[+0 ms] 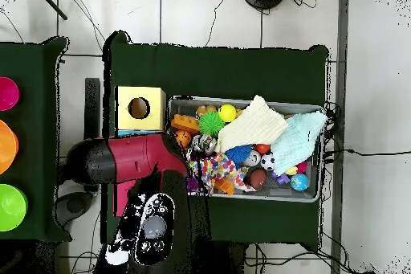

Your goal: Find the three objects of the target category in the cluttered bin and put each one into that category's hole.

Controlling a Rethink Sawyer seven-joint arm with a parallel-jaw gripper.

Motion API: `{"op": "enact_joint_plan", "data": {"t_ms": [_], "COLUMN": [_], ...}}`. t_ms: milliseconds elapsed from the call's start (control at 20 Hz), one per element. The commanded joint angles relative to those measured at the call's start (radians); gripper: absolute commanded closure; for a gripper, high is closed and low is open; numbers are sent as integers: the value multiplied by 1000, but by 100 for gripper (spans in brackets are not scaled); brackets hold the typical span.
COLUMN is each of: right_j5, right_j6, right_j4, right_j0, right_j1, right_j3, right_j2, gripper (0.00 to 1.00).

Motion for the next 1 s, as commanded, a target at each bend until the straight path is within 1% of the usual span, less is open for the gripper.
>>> {"op": "enact_joint_plan", "data": {"t_ms": [50, 300, 600, 650, 800, 1000], "right_j5": [-2, -26, -19, -11, 3, -26], "right_j6": [194, 193, 174, 176, 186, 214], "right_j4": [31, 38, 36, 44, 52, 52], "right_j0": [-10, -11, -22, -26, -27, -14], "right_j1": [46, 61, 61, 59, 59, 55], "right_j3": [-15, -13, -21, -15, -15, -14], "right_j2": [7, 11, 17, 22, 17, -5], "gripper": [100, 100, 100, 0, 0, 0]}}
